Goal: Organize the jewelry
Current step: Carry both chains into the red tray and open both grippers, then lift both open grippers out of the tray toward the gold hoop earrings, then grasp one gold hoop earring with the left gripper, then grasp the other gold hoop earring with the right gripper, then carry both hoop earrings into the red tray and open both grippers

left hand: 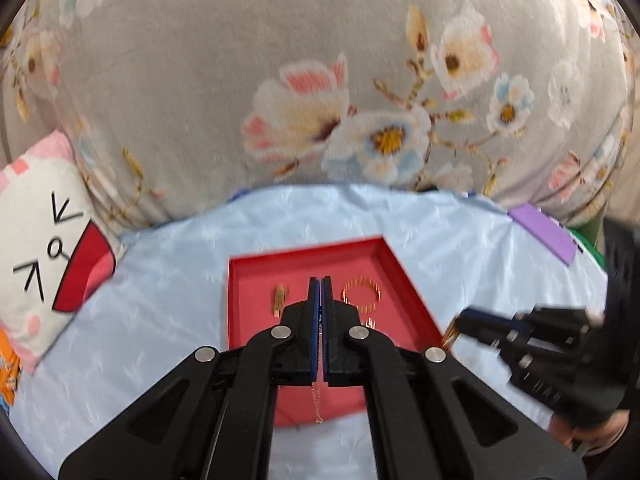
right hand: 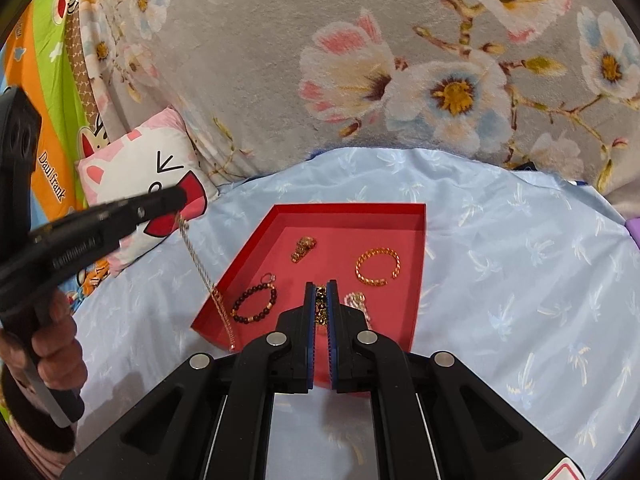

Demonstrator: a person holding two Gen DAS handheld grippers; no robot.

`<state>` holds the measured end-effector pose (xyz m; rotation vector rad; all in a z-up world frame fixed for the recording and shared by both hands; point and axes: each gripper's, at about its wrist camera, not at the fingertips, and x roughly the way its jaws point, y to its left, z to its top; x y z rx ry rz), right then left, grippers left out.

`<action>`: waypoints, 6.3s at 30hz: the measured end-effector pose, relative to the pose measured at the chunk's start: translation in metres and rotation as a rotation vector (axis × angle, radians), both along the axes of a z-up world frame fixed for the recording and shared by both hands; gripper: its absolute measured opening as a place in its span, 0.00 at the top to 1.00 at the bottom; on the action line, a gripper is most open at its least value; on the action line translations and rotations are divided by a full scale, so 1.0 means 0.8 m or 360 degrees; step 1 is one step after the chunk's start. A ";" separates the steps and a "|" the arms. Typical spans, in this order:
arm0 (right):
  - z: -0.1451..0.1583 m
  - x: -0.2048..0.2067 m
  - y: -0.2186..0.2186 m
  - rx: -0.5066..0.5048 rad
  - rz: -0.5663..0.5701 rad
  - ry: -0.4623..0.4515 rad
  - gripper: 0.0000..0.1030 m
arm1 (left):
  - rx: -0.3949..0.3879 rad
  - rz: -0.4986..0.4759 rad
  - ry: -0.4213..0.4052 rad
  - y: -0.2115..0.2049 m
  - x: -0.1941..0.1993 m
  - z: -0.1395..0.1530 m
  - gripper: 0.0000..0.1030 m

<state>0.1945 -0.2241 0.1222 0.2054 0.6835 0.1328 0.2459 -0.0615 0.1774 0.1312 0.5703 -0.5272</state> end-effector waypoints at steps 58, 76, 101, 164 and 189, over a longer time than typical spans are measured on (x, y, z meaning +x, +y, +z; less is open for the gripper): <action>-0.123 -0.120 0.036 0.0093 0.0008 0.0288 0.76 | 0.0177 0.0485 0.0425 0.162 -0.136 -0.207 0.42; -0.154 -0.133 0.067 0.0034 0.0048 0.0356 0.76 | 0.0258 0.0341 0.0389 0.141 -0.171 -0.228 0.55; -0.148 -0.132 0.176 0.0006 0.0253 0.0343 0.76 | 0.0184 0.0324 0.0419 0.184 -0.186 -0.221 0.85; -0.071 -0.070 0.182 -0.0229 0.0232 0.0134 0.85 | 0.0043 0.0285 0.0232 0.217 -0.131 -0.130 0.85; -0.085 0.090 -0.005 -0.0064 -0.0134 0.0248 0.84 | 0.0037 0.0097 0.0409 -0.018 0.085 -0.119 0.85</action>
